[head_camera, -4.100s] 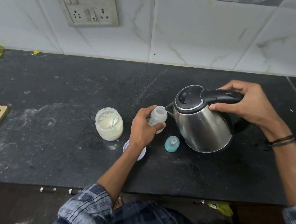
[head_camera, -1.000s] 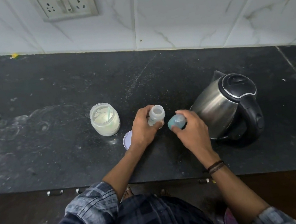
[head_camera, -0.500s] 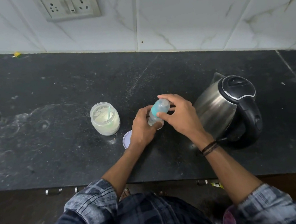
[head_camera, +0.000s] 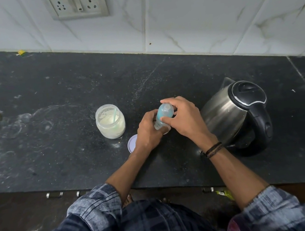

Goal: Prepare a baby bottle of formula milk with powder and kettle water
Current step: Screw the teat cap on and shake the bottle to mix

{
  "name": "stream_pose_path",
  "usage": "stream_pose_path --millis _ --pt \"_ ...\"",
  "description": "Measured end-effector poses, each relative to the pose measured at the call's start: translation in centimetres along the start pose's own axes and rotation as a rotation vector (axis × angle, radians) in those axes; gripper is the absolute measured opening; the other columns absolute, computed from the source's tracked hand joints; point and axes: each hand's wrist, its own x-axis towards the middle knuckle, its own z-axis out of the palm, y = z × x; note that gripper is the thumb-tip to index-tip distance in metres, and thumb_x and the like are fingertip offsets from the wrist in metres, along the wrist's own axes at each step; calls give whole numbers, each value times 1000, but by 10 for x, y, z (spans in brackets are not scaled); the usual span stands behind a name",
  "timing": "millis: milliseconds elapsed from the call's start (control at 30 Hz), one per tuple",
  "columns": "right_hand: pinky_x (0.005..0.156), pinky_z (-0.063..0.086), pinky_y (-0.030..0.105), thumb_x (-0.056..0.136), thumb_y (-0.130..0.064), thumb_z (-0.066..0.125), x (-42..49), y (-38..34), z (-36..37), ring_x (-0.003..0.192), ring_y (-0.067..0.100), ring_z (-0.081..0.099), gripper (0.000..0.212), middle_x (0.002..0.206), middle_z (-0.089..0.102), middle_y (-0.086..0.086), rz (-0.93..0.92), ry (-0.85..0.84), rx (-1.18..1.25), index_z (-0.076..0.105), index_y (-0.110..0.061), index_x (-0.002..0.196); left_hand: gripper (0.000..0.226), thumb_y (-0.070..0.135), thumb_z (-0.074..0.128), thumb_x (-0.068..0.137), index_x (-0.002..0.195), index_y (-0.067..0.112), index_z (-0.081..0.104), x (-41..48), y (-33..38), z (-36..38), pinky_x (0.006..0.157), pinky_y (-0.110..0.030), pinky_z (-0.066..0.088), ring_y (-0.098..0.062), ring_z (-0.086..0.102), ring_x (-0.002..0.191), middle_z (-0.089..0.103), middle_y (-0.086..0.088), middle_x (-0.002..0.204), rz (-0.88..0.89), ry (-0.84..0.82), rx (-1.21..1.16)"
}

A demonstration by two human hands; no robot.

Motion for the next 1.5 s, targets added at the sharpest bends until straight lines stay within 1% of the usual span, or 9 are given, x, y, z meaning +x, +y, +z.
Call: stream_pose_path --millis 433,500,600,733,1067,1200,1300,1400,1500 --pt "94 57 41 75 -45 87 -1 -6 -1 113 20 61 69 125 58 4 17 9 -49 60 -21 135 63 25 88 79 134 17 60 2 3 -5 96 -40 55 -15 64 110 67 3 125 17 -12 35" --pt "96 56 41 75 -42 88 -2 -5 -2 115 19 60 72 129 57 1 14 -1 -41 58 -24 139 64 26 89 77 134 18 60 1 3 -5 97 -42 55 -15 65 110 67 4 125 15 -10 24" --pt "97 55 43 78 -29 86 -5 -2 -2 117 17 59 71 131 59 -3 -6 -4 -40 56 -27 142 65 27 89 77 134 21 60 1 3 -5 100 -42 54 -13 64 113 67 6 126 16 -10 8" --pt "95 57 43 81 -20 84 -7 -1 -1 117 17 60 66 130 62 -2 -6 3 -56 57 -25 141 66 26 90 77 135 21 60 2 2 -6 101 -41 54 -12 64 114 67 6 126 16 -19 1" --pt "85 60 38 77 -43 86 -6 -2 0 101 14 65 58 116 59 -2 31 39 -62 59 -25 125 65 24 89 77 135 22 60 2 2 -7 100 -38 55 -11 63 113 66 7 127 18 -26 2" --pt "80 60 36 75 -54 84 -6 -2 1 95 12 63 62 113 59 -3 48 59 -84 57 -24 121 67 22 89 78 137 19 59 2 3 -7 100 -37 55 -14 63 115 65 3 131 14 -26 8" --pt "83 59 37 72 -60 84 -6 -3 -1 99 13 62 70 118 56 -3 50 32 -89 56 -26 126 66 23 88 79 138 18 58 1 4 -8 97 -33 54 -14 62 115 64 2 132 15 -25 15" --pt "91 56 38 72 -53 87 -6 -3 -6 113 14 60 80 131 54 -5 39 -8 -24 53 -28 140 66 23 88 79 139 18 58 0 5 -8 97 -33 53 -13 61 113 65 2 131 13 -22 11" --pt "94 58 40 79 -31 86 -6 -2 -6 116 12 62 69 132 58 -8 6 -14 0 56 -28 142 67 22 88 78 138 18 58 0 5 -7 101 -37 53 -14 63 115 66 3 129 3 -21 1"
